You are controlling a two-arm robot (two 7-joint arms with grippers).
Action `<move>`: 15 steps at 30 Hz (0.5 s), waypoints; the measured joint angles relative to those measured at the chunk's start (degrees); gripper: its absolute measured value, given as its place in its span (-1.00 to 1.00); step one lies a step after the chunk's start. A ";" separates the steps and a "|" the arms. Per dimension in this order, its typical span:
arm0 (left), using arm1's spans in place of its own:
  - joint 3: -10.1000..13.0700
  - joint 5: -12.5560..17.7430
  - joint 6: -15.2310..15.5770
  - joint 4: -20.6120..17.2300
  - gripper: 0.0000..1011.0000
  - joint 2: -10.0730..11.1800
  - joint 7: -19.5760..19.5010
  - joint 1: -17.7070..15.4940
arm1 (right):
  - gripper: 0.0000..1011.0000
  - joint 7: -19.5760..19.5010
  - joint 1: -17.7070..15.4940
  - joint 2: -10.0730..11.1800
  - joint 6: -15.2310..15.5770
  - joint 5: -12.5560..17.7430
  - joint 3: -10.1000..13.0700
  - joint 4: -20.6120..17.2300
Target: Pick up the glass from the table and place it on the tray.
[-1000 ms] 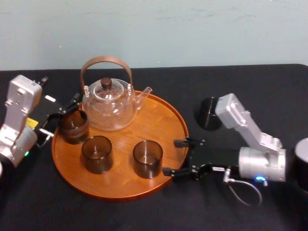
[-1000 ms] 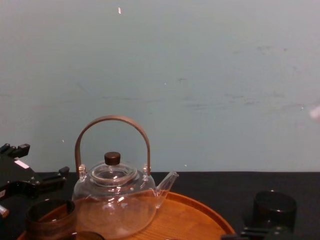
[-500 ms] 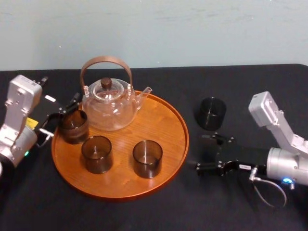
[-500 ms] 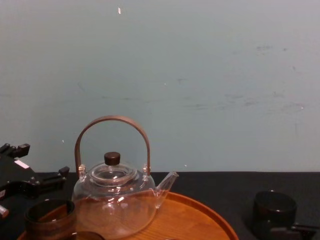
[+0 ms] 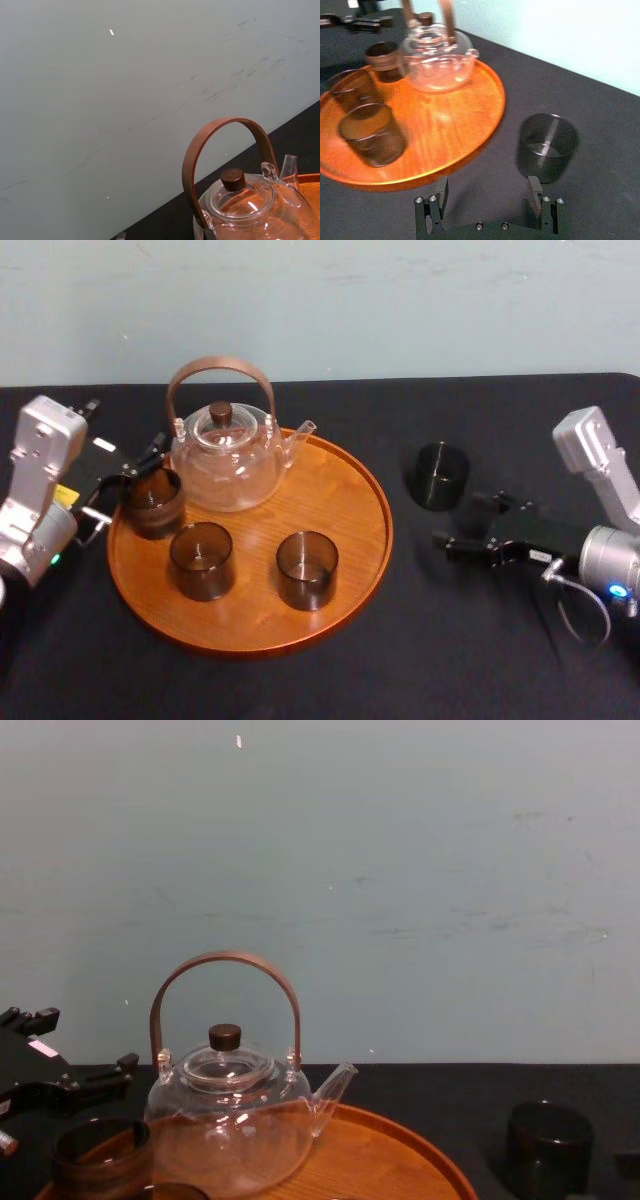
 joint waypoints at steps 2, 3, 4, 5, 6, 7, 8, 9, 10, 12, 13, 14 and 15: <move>0.00 0.00 0.00 0.00 0.98 0.00 0.00 0.00 | 0.98 -0.79 0.08 -0.36 0.46 -0.01 0.81 0.62; 0.00 0.00 0.00 0.00 0.98 0.00 0.00 0.00 | 0.98 -1.03 0.09 -0.49 0.66 -0.01 1.05 0.82; 0.00 0.00 0.00 0.00 0.98 0.00 0.00 0.00 | 0.98 -1.26 0.12 -0.62 0.80 -0.01 1.26 1.01; 0.00 0.00 0.00 0.00 0.98 0.00 0.00 0.00 | 0.98 -1.64 0.23 -0.89 1.12 -0.02 1.67 1.47; 0.00 0.00 0.00 0.00 0.98 0.00 0.00 0.00 | 0.98 -1.79 0.29 -1.01 1.28 -0.02 1.82 1.61; 0.00 0.00 0.00 0.00 0.98 0.00 0.00 0.00 | 0.98 -1.98 0.38 -1.18 1.47 -0.04 2.02 1.85; 0.00 0.00 0.00 0.00 0.98 0.00 0.00 0.00 | 0.98 -2.26 0.56 -1.49 1.80 -0.07 2.33 2.28; 0.00 0.00 0.00 0.00 0.98 0.00 0.00 0.00 | 0.98 -2.36 0.65 -1.62 1.98 -0.08 2.44 2.47; 0.00 0.00 0.00 0.00 0.98 0.00 0.00 0.00 | 0.98 -2.46 0.75 -1.78 2.14 -0.10 2.60 2.74; 0.00 0.00 0.00 0.00 0.98 0.00 0.00 0.00 | 0.98 -2.64 0.96 -2.06 2.47 -0.12 2.86 3.22; 0.00 0.00 0.00 0.00 0.98 0.00 0.00 0.00 | 0.98 -2.78 1.24 -2.34 2.76 -0.17 3.05 3.72; 0.00 0.00 0.00 0.00 0.98 0.00 0.00 0.00 | 0.98 -2.82 1.39 -2.50 2.90 -0.19 3.14 3.97; 0.00 0.00 0.00 0.00 0.98 0.00 0.00 0.00 | 0.98 -2.89 1.71 -2.79 3.21 -0.25 3.25 4.41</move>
